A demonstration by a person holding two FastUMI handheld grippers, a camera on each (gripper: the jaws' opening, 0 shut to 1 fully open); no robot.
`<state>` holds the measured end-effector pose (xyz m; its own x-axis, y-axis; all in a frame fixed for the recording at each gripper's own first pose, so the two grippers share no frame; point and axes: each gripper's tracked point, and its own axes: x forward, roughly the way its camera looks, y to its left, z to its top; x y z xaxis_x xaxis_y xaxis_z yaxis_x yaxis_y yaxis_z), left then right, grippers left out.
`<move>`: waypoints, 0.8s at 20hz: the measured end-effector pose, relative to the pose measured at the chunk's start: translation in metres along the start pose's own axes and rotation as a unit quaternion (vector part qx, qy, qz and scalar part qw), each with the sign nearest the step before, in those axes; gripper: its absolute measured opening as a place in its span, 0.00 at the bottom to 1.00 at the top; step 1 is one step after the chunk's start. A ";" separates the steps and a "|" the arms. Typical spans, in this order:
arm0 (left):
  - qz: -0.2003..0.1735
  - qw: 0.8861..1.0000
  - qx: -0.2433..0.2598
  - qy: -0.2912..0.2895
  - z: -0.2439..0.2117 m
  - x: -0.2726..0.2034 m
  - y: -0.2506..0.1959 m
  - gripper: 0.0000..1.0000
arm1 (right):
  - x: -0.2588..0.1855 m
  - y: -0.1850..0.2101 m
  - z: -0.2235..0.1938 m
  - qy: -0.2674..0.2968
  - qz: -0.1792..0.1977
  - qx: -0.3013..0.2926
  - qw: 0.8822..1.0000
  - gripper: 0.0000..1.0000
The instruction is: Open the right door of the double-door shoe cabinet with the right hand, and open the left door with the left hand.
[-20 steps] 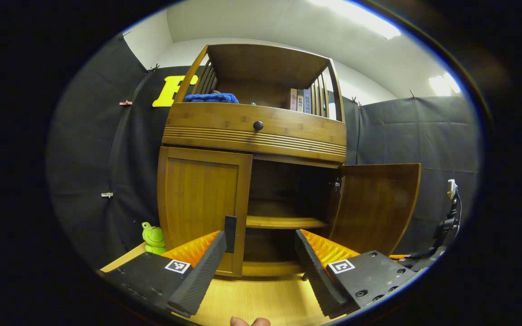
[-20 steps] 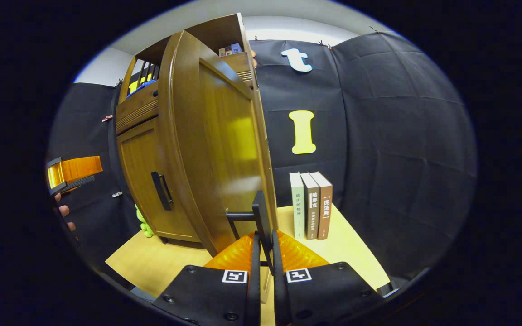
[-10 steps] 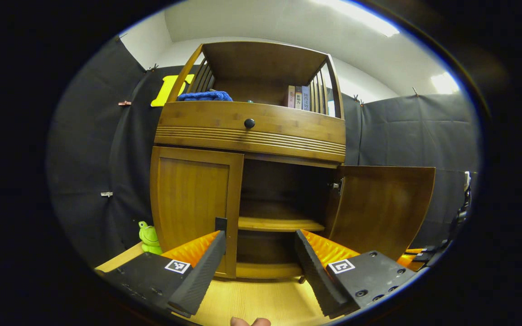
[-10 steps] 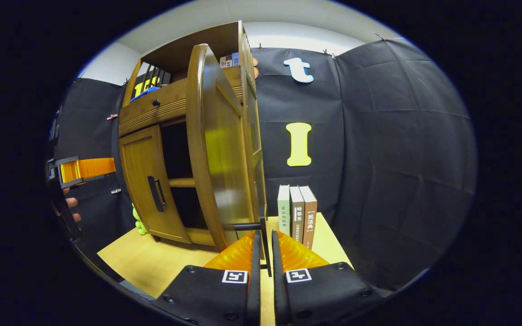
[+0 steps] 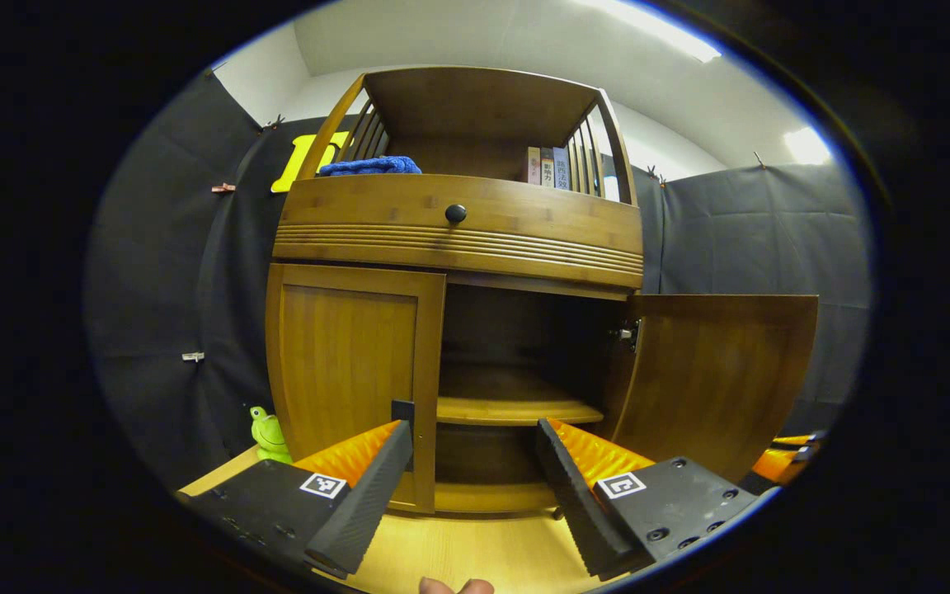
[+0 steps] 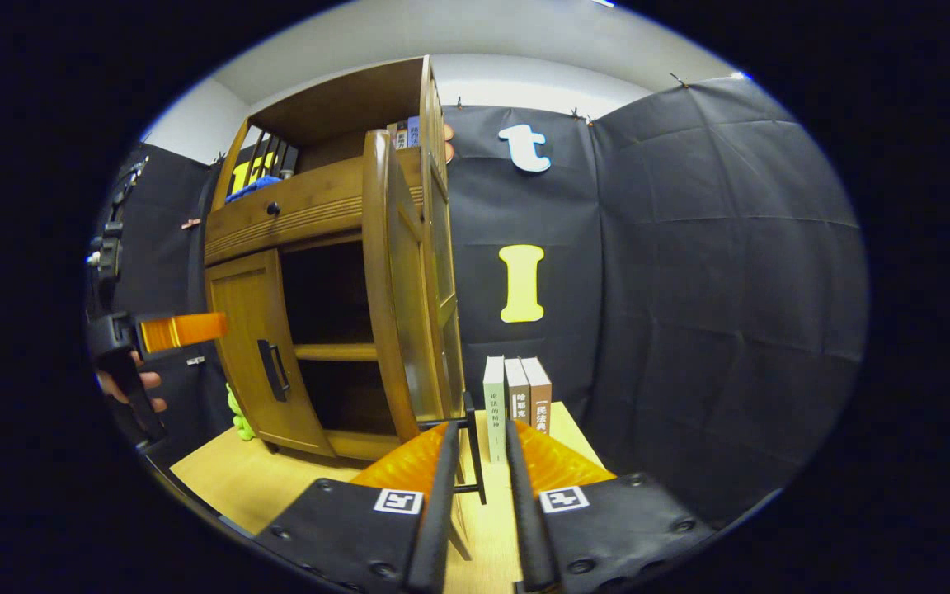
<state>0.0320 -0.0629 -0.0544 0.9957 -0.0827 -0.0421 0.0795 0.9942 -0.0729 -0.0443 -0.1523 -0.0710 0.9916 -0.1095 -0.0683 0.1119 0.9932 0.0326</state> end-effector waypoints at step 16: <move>0.048 0.998 0.044 -0.005 -0.085 0.129 0.081 0.69 | -0.052 0.048 0.030 -0.038 -0.002 -0.006 0.999 0.98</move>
<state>0.1631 0.0010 -0.1502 0.9993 0.0129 -0.0350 -0.0123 0.9998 0.0182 -0.0884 -0.1002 -0.0355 0.9932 -0.1163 0.0081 0.1162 0.9930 0.0196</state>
